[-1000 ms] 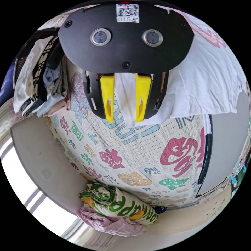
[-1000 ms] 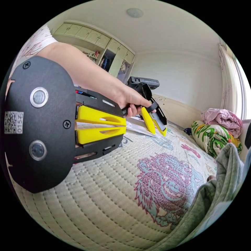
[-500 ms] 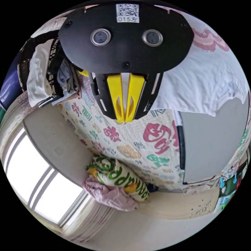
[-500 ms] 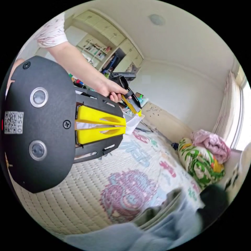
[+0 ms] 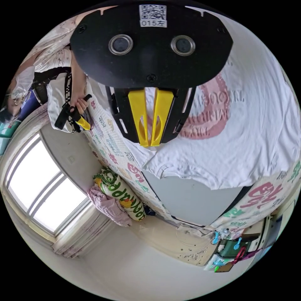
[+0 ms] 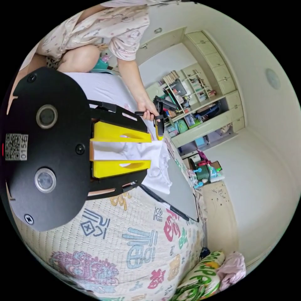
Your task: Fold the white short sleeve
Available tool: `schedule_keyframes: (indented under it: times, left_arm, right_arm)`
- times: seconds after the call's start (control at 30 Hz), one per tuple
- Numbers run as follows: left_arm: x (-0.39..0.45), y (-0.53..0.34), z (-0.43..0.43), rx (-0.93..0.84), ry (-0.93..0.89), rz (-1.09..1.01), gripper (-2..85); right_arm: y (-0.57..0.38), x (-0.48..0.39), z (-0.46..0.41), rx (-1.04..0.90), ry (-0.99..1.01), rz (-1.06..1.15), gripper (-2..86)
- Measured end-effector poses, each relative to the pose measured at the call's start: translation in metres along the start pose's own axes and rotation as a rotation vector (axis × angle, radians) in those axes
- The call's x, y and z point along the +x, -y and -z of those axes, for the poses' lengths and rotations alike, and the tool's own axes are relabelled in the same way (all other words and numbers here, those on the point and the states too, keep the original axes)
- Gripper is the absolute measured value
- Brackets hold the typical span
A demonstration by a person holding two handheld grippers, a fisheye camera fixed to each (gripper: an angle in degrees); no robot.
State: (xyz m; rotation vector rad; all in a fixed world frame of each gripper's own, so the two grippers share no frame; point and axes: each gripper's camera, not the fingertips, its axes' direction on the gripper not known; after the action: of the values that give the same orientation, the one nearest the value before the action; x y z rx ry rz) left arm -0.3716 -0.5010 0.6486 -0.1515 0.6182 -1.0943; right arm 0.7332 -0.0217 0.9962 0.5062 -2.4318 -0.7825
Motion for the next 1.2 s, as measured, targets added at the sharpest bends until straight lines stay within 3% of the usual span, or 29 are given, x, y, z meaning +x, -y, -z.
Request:
schedule_keyframes:
  times: [0.2, 0.47, 0.7, 0.9, 1.07, 1.2]
  left_arm:
    - [-0.016, -0.036, 0.026, 0.122, 0.111, 0.009, 8.0]
    - [-0.029, -0.022, -0.015, 0.048, 0.024, 0.016, 11.3]
    - [0.028, 0.012, -0.095, -0.244, 0.103, -0.169, 4.3]
    - [0.033, 0.028, -0.085, -0.227, 0.082, -0.204, 0.2]
    - [0.034, 0.036, -0.087, -0.309, 0.134, -0.21, 4.2]
    - [0.043, 0.051, -0.066, -0.238, 0.163, -0.216, 7.0]
  right_arm:
    - [-0.069, -0.051, -0.099, -0.203, -0.026, 0.219, 10.1]
    - [-0.17, -0.066, -0.237, -0.501, -0.242, 0.381, 9.8]
    - [-0.211, -0.03, -0.244, -0.442, -0.29, 0.324, 0.0]
    - [-0.23, 0.002, -0.226, -0.462, -0.178, 0.32, -0.6]
    - [-0.24, 0.026, -0.217, -0.481, -0.121, 0.326, 2.2]
    - [-0.239, 0.04, -0.193, -0.483, -0.111, 0.362, 7.1]
